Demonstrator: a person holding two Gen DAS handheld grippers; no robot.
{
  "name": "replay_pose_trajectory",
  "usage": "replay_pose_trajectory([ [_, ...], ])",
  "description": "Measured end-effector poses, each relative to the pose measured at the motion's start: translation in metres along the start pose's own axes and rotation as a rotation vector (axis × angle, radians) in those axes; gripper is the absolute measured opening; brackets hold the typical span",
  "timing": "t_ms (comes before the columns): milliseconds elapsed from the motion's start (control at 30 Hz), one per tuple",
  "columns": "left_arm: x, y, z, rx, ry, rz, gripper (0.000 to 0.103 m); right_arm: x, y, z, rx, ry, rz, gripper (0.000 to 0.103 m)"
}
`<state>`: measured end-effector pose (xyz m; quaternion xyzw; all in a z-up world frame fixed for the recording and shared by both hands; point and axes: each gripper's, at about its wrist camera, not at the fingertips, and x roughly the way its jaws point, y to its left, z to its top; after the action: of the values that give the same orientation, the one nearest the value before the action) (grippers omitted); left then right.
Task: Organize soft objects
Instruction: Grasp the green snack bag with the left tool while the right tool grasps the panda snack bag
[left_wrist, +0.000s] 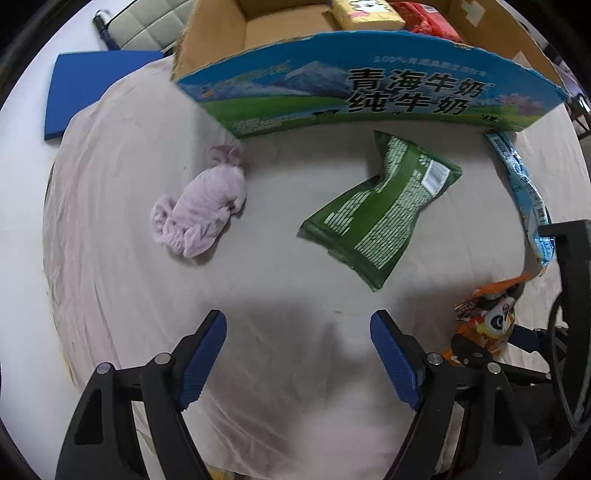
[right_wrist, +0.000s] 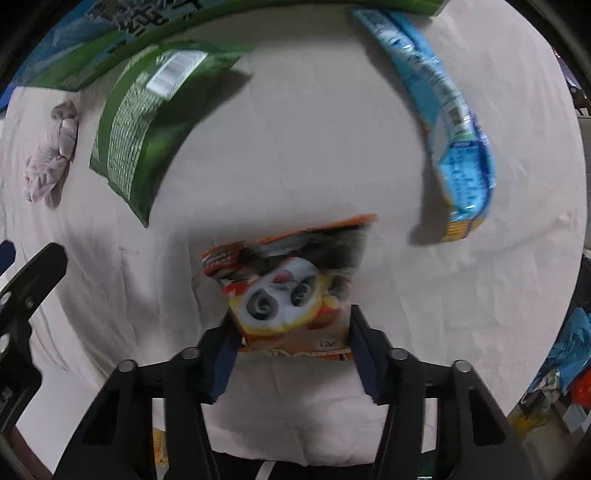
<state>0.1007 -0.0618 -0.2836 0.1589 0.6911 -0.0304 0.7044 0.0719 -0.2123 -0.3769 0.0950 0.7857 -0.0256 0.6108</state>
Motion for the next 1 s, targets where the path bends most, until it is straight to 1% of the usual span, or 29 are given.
replay_pose_trajectory([
  [100,-0.001,-0.013,0.009,0.045,0.001,-0.012,0.079,-0.01,-0.013,0.004,0.026,-0.003,0.011,0.048],
  [233,0.004,-0.034,0.028,0.124,0.011,-0.039,0.079,-0.018,-0.035,0.009,0.059,-0.016,-0.004,0.048],
  [400,0.024,-0.06,0.054,0.198,0.065,-0.069,0.079,-0.019,-0.051,0.016,0.073,0.003,0.0,0.048],
  [533,0.037,-0.076,0.073,0.222,0.1,-0.085,0.079,-0.017,-0.057,0.022,0.087,0.026,0.017,0.048],
  [600,0.045,-0.084,0.08,0.244,0.119,-0.07,0.079,-0.018,-0.052,0.033,0.091,0.033,0.025,0.048],
  [633,0.048,-0.087,0.083,0.25,0.124,-0.063,0.079,-0.017,-0.053,0.033,0.091,0.036,0.028,0.048],
  [700,0.046,-0.087,0.086,0.249,0.103,-0.064,0.079,-0.016,-0.052,0.033,0.087,0.04,0.03,0.048],
  [767,0.043,-0.089,0.09,0.255,0.1,-0.071,0.079,-0.016,-0.058,0.033,0.081,0.043,0.032,0.048],
  [800,0.042,-0.091,0.092,0.256,0.099,-0.072,0.079,-0.018,-0.061,0.039,0.079,0.044,0.034,0.048],
  [867,0.04,-0.091,0.096,0.251,0.093,-0.07,0.073,-0.019,-0.057,0.05,0.073,0.046,0.033,0.048],
  [900,0.039,-0.091,0.097,0.251,0.092,-0.062,0.07,-0.018,-0.059,0.049,0.073,0.045,0.033,0.048],
  [933,0.039,-0.089,0.097,0.246,0.09,-0.065,0.069,-0.018,-0.061,0.049,0.071,0.045,0.036,0.048],
  [1000,0.036,-0.083,0.095,0.218,0.088,-0.079,0.063,-0.017,-0.059,0.051,0.067,0.045,0.04,0.047],
])
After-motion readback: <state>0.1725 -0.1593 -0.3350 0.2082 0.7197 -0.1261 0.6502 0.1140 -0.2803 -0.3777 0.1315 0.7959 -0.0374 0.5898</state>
